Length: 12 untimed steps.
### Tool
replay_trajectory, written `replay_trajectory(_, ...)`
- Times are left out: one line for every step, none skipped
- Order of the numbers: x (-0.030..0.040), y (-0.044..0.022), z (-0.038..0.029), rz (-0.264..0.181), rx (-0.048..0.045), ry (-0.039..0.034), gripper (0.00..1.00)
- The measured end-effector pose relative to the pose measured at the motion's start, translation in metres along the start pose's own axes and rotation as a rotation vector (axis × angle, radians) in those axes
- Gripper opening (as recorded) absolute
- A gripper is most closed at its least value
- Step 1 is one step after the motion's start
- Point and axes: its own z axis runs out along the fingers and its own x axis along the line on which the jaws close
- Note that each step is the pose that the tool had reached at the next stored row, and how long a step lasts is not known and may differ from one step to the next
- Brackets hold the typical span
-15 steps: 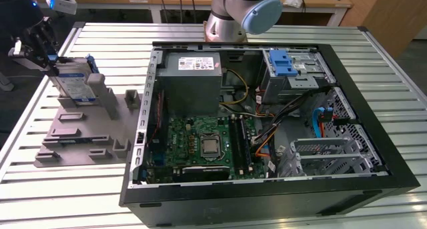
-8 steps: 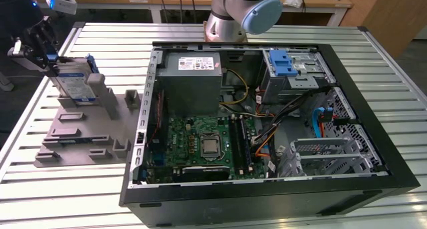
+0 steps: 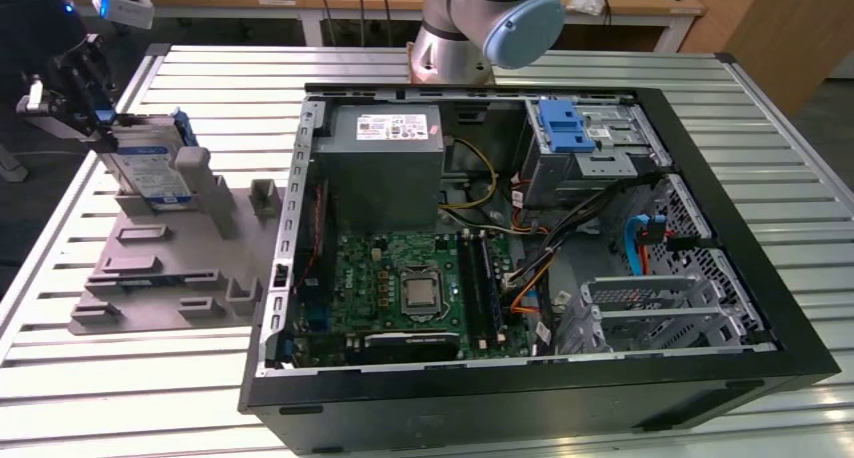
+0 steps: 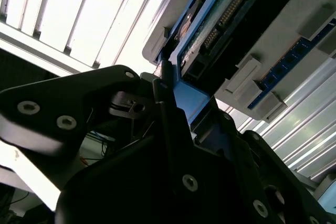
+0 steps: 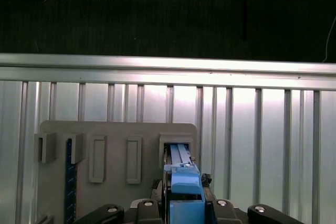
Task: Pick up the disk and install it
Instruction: 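Pick up the disk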
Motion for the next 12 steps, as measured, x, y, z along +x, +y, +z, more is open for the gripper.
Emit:
replay_trajectory(0.0,0.0,0.0,0.0,0.0,0.0,0.36)
replay_trajectory(0.0,0.0,0.0,0.0,0.0,0.0,0.36)
replay_trajectory(0.0,0.0,0.0,0.0,0.0001,0.0,0.36)
replay_trajectory(0.0,0.0,0.0,0.0,0.0,0.0,0.36)
replay_trajectory(0.0,0.0,0.0,0.0,0.0,0.0,0.36)
replay_trajectory(0.0,0.0,0.0,0.0,0.0,0.0,0.36)
replay_trajectory(0.0,0.0,0.0,0.0,0.0,0.0,0.36)
replay_trajectory(0.0,0.0,0.0,0.0,0.0,0.0,0.36)
replay_trajectory(0.0,0.0,0.0,0.0,0.0,0.0,0.36)
replay_trajectory(0.0,0.0,0.0,0.002,0.0,0.0,0.36)
replay_trajectory(0.0,0.0,0.0,0.007,0.0,-0.0001,0.36)
replay_trajectory(0.0,0.0,0.0,0.014,0.0001,0.0004,0.36)
